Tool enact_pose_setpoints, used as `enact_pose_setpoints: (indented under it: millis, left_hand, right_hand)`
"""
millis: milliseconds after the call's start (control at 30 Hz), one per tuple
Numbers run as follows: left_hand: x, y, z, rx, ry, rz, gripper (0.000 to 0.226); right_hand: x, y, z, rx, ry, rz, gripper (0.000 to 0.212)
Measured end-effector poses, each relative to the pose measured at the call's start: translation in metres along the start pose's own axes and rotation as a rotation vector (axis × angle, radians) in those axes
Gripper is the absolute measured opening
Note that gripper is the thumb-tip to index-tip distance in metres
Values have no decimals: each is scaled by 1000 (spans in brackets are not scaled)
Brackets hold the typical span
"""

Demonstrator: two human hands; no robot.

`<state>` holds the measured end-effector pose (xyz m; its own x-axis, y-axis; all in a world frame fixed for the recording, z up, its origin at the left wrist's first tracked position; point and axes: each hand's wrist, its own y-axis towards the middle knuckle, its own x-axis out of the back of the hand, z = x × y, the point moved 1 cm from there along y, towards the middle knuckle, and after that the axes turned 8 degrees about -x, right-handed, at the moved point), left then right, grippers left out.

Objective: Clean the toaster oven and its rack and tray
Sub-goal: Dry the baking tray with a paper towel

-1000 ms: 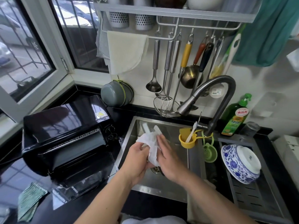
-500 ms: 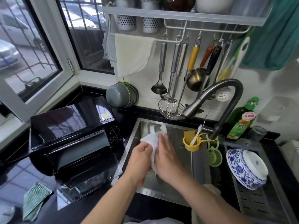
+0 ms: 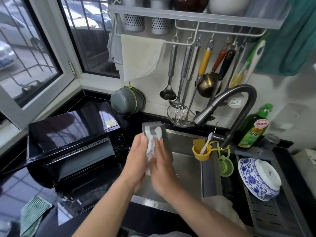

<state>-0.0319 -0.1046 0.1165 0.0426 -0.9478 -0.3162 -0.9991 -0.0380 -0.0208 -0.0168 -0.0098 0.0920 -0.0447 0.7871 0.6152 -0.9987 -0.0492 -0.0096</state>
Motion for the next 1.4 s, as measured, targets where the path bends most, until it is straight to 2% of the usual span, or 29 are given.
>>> enact_pose_setpoints:
  millis: [100,167,233,300,467,633,767,900,1000,1067,1133,1267,1400]
  left_hand:
    - [-7,-14,14,81,32,106,57]
    - [-11,-19,19,94,47,122,56]
    - [-14,-20,20,81,-7,87,43]
    - [-15,-18,16,99,-98,38,38]
    - [-2,-15,7,229,-295,-26,61]
    - [0,-19,2,223,-296,66,74]
    - [-7,-26,1,141,-239,135,69]
    - [-7,-25,-4,86,-117,202,57]
    - [1,-28,-5,101,-179,203,55]
    - [9,-28,-4,100,-216,209,56]
    - [15,-26,-2,83,-223,242,59]
    - [23,-28,-4,123,-290,405,74]
    - [36,-24,-11,109,-374,400,54]
  right_hand:
    - [2,25,-2,-204,49,-85,68]
    - [8,46,3,-264,152,-84,55]
    - [11,55,6,-213,253,-91,49]
    - [8,46,6,-150,216,-92,49]
    - [-24,-8,-5,75,-150,-138,56]
    - [0,8,1,301,-243,-268,53]
    - [14,27,15,252,-54,-406,44]
    - [10,16,22,137,134,-635,23]
    - [11,25,24,269,46,-570,10]
    - [17,33,21,412,-13,-444,12]
    - [24,40,23,430,-30,-373,17]
    - [27,45,41,364,67,-433,21]
    - [25,47,55,458,5,-430,21]
